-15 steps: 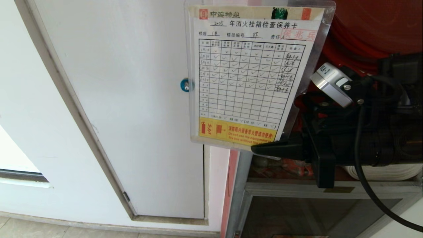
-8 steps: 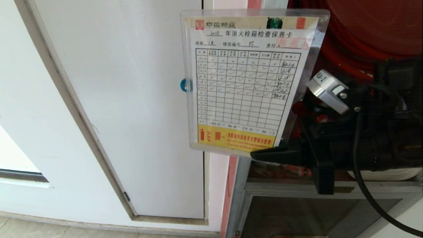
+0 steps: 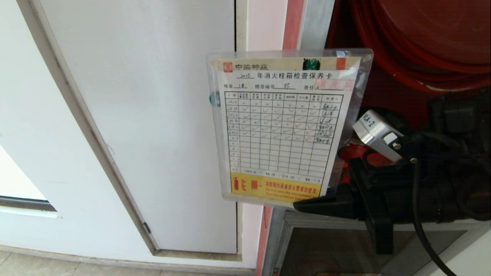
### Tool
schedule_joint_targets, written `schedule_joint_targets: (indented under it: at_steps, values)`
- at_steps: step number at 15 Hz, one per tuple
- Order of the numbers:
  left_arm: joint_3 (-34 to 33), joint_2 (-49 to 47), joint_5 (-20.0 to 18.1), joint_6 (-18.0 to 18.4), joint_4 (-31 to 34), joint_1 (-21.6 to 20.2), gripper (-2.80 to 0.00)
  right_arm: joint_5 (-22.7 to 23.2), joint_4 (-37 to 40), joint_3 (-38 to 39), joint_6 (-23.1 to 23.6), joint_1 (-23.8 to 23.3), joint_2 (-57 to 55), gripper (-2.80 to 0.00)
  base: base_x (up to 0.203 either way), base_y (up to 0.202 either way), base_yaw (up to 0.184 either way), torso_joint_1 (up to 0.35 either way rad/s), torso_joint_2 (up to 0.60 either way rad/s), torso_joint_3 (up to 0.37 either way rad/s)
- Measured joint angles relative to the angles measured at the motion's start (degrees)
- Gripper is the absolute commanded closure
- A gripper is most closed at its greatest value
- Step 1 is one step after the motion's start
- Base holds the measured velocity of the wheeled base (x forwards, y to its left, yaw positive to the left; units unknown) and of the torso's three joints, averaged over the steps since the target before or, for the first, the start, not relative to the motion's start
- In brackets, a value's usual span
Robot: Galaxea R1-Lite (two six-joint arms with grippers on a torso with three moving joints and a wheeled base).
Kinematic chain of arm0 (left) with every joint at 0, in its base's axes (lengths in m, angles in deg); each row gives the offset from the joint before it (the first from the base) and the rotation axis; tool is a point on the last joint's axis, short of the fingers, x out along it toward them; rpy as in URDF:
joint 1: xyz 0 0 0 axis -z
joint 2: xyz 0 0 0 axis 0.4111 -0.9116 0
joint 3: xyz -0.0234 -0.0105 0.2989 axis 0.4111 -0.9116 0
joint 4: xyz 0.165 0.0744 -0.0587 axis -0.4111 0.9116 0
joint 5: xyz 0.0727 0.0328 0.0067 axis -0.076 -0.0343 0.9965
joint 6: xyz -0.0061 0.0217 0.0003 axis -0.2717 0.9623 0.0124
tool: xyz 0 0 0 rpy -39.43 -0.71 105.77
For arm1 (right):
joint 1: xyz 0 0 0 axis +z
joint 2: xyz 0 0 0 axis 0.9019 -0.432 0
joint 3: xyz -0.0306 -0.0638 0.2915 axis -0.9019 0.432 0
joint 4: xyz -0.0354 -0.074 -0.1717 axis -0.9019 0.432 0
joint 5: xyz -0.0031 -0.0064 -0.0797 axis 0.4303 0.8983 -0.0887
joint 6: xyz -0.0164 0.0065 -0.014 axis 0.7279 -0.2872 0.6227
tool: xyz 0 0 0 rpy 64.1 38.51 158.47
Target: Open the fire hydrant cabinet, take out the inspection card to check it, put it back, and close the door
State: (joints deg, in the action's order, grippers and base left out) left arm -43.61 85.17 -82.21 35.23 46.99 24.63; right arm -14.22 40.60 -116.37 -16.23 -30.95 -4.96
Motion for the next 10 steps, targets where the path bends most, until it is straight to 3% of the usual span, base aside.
schedule_joint_targets:
  at_steps: [10]
  values:
    - [0.00, 0.00, -0.02, 0.00, 0.00, 0.00, 0.00, 0.37, 0.13, 5.55, -0.28, 5.55, 6.33, 0.00, 0.000, 0.000, 0.000, 0.000, 0.00, 0.000]
